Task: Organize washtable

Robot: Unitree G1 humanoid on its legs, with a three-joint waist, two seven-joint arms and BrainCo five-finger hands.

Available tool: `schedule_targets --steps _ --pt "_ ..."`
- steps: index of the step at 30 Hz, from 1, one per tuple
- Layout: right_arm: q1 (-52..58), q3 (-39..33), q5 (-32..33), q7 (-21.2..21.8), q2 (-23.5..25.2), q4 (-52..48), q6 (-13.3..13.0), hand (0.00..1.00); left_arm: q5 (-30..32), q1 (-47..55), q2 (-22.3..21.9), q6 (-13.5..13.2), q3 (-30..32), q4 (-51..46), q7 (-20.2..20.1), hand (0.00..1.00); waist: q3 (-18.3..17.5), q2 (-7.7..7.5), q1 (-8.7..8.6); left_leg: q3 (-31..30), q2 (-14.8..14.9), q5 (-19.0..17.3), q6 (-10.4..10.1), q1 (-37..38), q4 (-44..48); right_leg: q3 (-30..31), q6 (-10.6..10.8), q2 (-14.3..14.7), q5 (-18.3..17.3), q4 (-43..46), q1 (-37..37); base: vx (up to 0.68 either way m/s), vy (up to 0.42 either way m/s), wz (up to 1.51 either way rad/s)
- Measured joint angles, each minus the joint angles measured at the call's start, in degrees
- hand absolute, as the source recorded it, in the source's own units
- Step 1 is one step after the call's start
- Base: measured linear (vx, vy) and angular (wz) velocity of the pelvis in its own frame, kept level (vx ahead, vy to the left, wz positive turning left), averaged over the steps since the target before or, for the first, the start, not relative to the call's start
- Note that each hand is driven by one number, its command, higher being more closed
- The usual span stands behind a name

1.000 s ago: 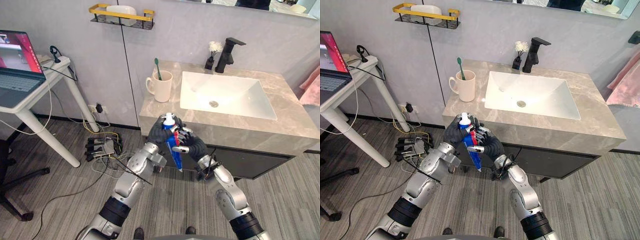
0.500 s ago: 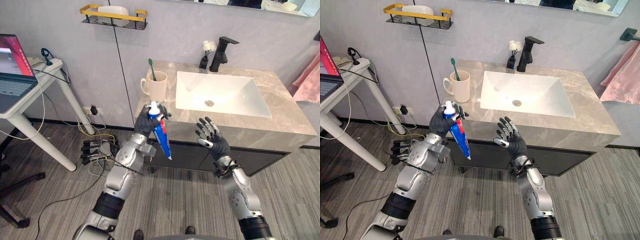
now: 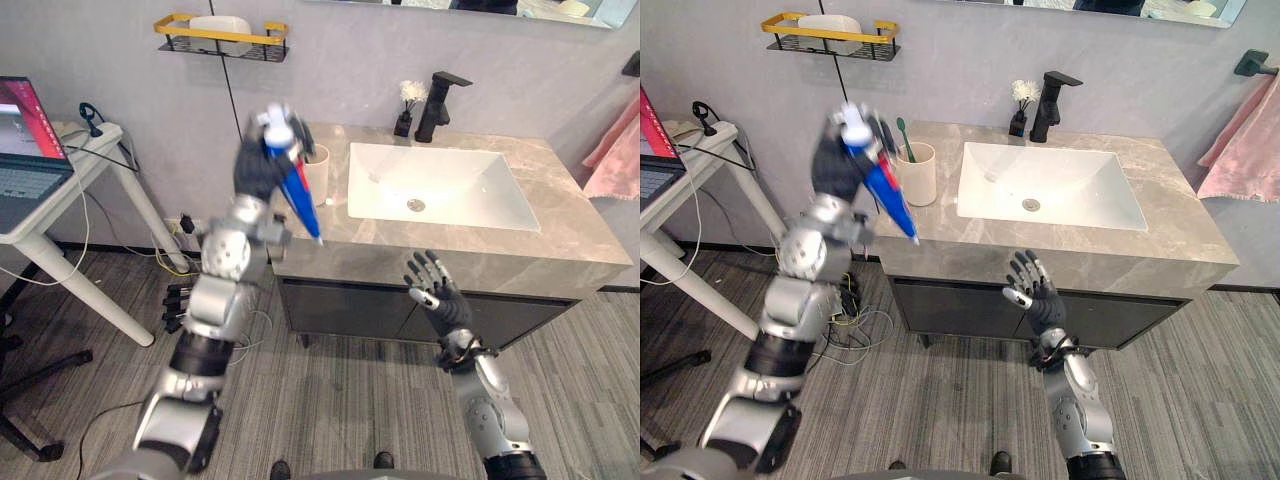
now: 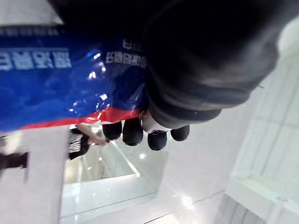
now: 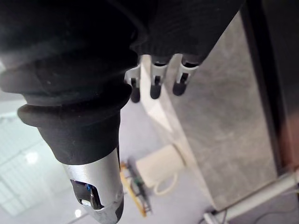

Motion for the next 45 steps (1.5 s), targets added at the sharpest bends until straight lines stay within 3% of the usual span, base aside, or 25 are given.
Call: schedule_targets --steps 3,8,15,20,29,40,45 --pt "3.93 5.42 0.04 3.13 0.04 0.74 1.87 0.0 2.61 -5.42 0.94 -1.1 0.03 3.54 1.85 1.0 -0.02 -0.04 -0.44 0.25 0.04 -0.2 -0.1 -0.27 0.0 0.42 0.06 0.12 0.21 -0.43 -0.21 0.0 -0.004 -0.04" --pt "7.05 6.88 -0.03 4.79 -0.02 2.4 2.51 0.0 4.68 -10.35 2.53 -1.18 0.05 8.96 4.56 1.0 -0.09 -1.14 -1.08 0.99 0.17 -0.19 -0.09 -1.88 0.01 1.52 -0.1 0.32 0.92 -0.45 -2.22 0.0 -0.004 -0.08" --pt "8.91 7.04 -0.35 4.62 0.21 2.23 2.25 0.0 4.82 -18.76 4.59 -1.2 -0.24 13.98 8.95 1.0 1.01 -5.25 -1.86 2.96 0.59 -0.18 -0.09 -4.68 0.33 3.75 -0.67 0.84 2.05 -0.48 -6.1 -0.03 -0.002 -0.15" --pt "8.68 7.09 -1.28 4.54 0.3 2.03 1.74 0.0 5.25 -24.26 6.86 -1.3 -2.05 16.39 10.51 1.0 3.23 -6.44 -2.54 3.22 0.7 -0.19 -0.11 -7.04 1.21 4.09 -0.96 0.94 2.5 -0.48 -8.21 -0.01 -0.002 -0.02" --pt "8.4 7.4 -1.32 4.2 0.74 2.0 1.2 0.0 5.25 -30.29 8.04 -1.35 -3.58 20.14 11.74 1.0 6.89 -6.8 -3.24 4.56 0.73 -0.37 -0.26 -8.34 1.19 5.48 -1.24 1.06 2.87 -0.48 -10.27 0.0 0.007 -0.08" --pt "7.36 9.24 -1.3 3.49 0.78 2.0 0.78 0.0 5.31 -30.65 8.05 -1.4 -4.33 22.5 12.79 1.0 9.39 -6.86 -3.6 5.38 0.69 -0.4 -0.23 -9.69 1.28 6.43 -1.72 0.99 3.23 -0.48 -12.1 -0.01 0.004 -0.03" --pt "7.34 9.22 -1.3 3.49 0.75 2.0 0.65 0.0 5.75 -30.68 8.11 -1.38 -4.4 22.99 12.79 1.0 10.39 -6.97 -4.64 5.5 0.7 -0.43 -0.19 -9.81 1.28 6.58 -1.73 0.96 3.27 -0.48 -12.24 0.0 0.0 0.0"
